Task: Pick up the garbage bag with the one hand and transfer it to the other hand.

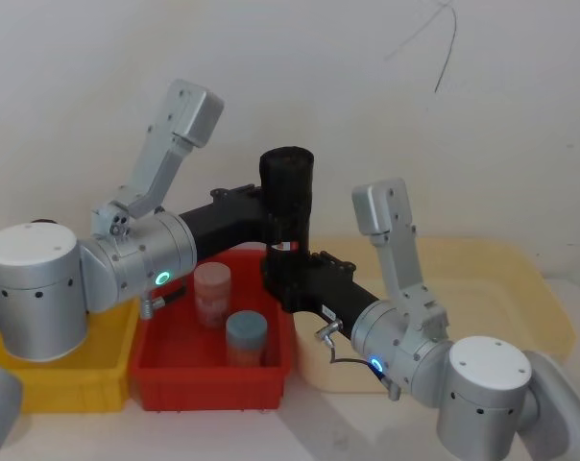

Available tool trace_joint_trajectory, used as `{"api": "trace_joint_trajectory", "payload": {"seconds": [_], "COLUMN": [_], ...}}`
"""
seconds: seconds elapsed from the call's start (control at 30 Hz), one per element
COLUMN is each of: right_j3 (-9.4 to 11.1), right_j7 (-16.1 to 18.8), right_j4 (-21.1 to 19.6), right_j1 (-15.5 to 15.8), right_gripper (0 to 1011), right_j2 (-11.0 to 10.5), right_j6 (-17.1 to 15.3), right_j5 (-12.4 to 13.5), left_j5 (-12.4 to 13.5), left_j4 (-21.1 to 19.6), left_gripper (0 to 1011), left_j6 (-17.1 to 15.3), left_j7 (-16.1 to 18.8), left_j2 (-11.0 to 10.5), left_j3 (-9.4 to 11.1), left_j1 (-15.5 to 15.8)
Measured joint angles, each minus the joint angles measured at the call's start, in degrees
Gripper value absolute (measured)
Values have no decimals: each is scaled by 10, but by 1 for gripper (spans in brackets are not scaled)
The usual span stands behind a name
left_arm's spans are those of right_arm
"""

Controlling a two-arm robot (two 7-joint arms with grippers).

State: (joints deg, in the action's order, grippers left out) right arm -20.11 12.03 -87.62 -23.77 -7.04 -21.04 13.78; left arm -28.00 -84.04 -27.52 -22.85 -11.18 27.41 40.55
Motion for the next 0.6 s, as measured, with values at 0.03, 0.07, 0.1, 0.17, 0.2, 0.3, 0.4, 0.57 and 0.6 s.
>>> {"api": "trace_joint_trajectory", "payload": {"seconds": [0.03,0.07,0.1,0.17,0.2,0.3,0.4,0.57,0.6], "right_j3": [0,0,0,1,2,5,10,19,22], "right_j7": [0,0,0,0,0,-2,-7,-16,-18], "right_j4": [0,0,0,0,1,2,3,6,7], "right_j1": [0,0,0,0,0,1,2,3,3], "right_gripper": [547,547,547,547,547,547,547,547,547], "right_j2": [0,0,0,1,2,4,7,11,12], "right_j6": [0,0,0,0,0,2,2,3,3], "right_j5": [0,0,0,0,0,2,4,9,10], "left_j5": [0,0,0,0,0,0,-2,-9,-13], "left_j4": [0,0,0,0,0,0,-1,-6,-9], "left_gripper": [476,503,546,580,619,687,808,929,961], "left_j6": [0,0,0,0,0,0,0,-7,-10], "left_j7": [0,0,0,0,0,0,0,-1,-1], "left_j2": [0,0,0,0,0,0,0,-2,-2], "left_j3": [0,0,0,0,0,0,0,-3,-6], "left_j1": [0,0,0,0,0,0,-1,-5,-7]}}
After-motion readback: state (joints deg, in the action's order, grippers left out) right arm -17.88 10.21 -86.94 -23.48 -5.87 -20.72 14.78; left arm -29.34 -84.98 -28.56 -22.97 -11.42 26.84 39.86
